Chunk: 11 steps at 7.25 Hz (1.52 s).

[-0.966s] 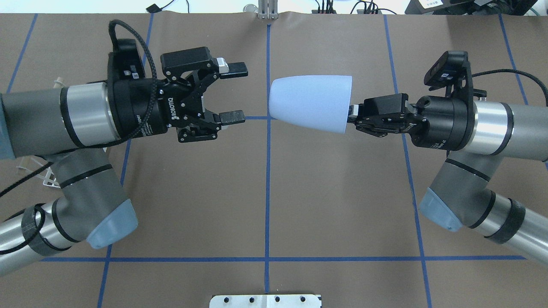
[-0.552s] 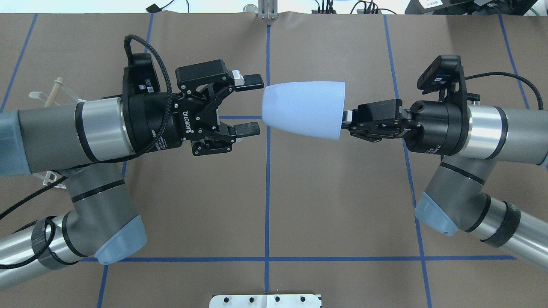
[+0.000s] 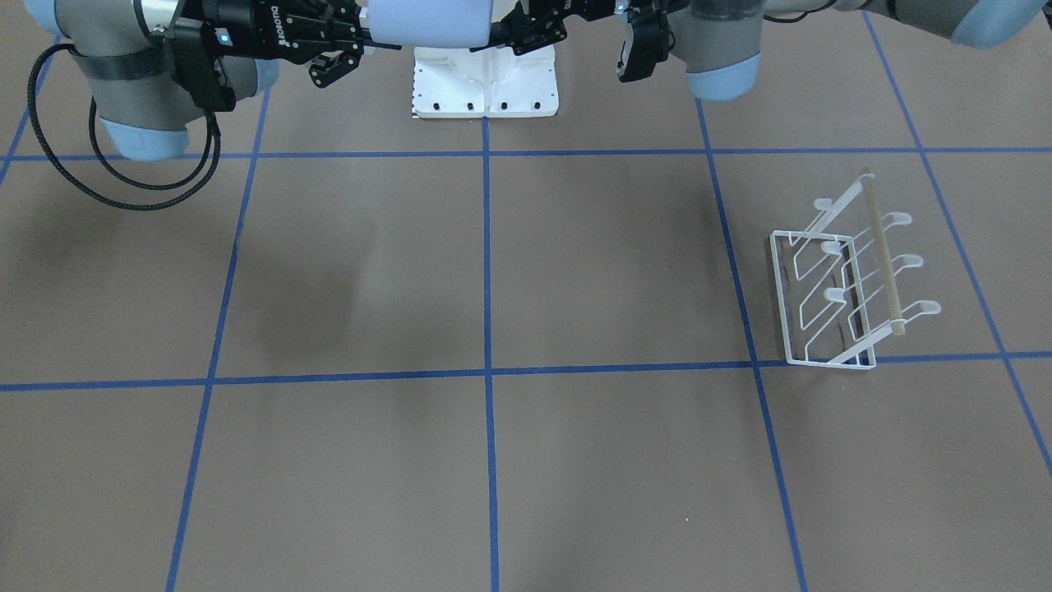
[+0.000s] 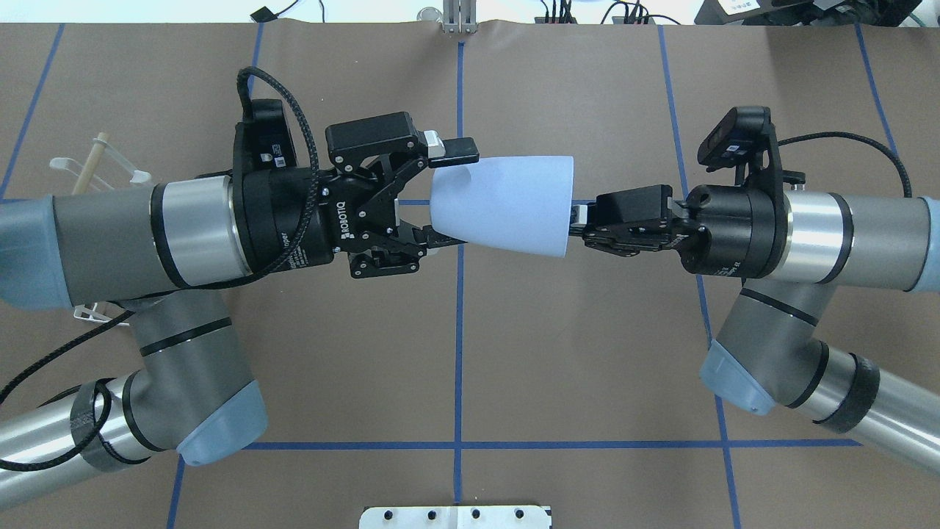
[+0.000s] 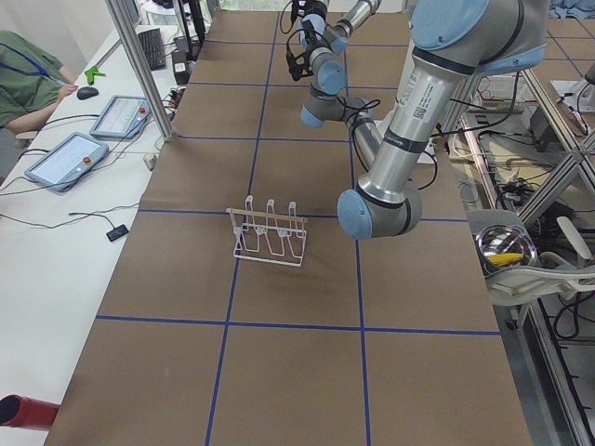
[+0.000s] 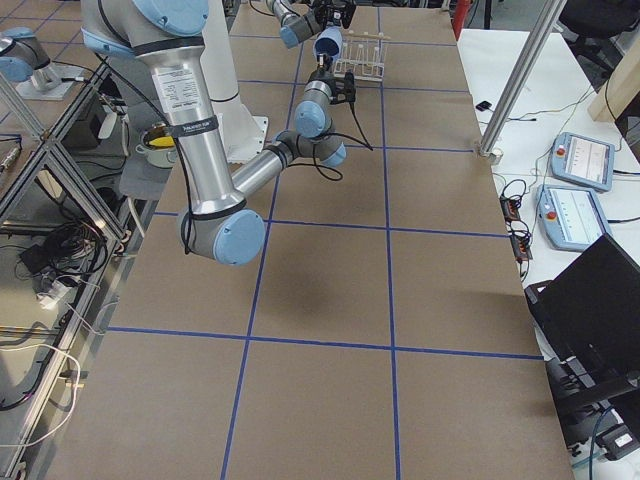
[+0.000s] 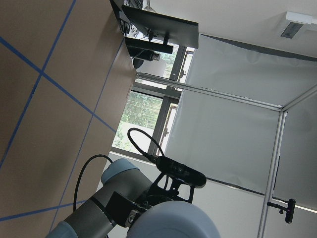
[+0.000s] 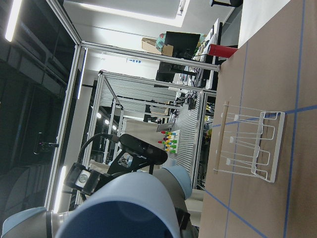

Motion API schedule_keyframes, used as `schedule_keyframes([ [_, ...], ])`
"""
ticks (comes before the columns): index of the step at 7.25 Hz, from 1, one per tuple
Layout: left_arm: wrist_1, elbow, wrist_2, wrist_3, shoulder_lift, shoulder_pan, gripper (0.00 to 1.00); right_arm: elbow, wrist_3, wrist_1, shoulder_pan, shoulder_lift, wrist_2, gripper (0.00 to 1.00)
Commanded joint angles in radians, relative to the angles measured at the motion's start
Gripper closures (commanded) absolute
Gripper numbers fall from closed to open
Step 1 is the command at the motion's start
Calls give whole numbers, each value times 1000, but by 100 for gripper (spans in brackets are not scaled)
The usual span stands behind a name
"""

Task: Hang cup on cup holder
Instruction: 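Close the left gripper on the cup's open end while the right gripper holds it, then carry the cup away with the left gripper while the right gripper releases and withdraws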

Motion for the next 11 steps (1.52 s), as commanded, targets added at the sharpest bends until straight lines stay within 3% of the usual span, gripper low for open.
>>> schedule_keyframes([
  [1,-3,4,-2,0,3,2,3,0,-1,1,-3,1,0,100],
  [2,1,-11,-3,-3,0,2,56,-2,-1,1,-3,1,-2,100],
  [3,1,-25,-9,-33,14,4,100,0,0,3,-1,3,-11,1],
  [7,4,-45,-11,-81,34,-19,100,0,0,11,8,-49,-34,0],
  [9,170,-39,-121,-68,28,-160,100,-12,-104,-12,96,-133,-6,0],
  [10,203,-37,-162,-51,29,-215,100,-31,-186,-66,157,-149,21,0],
  [11,289,-34,-267,39,31,-293,100,-32,-304,-203,264,-149,82,0],
])
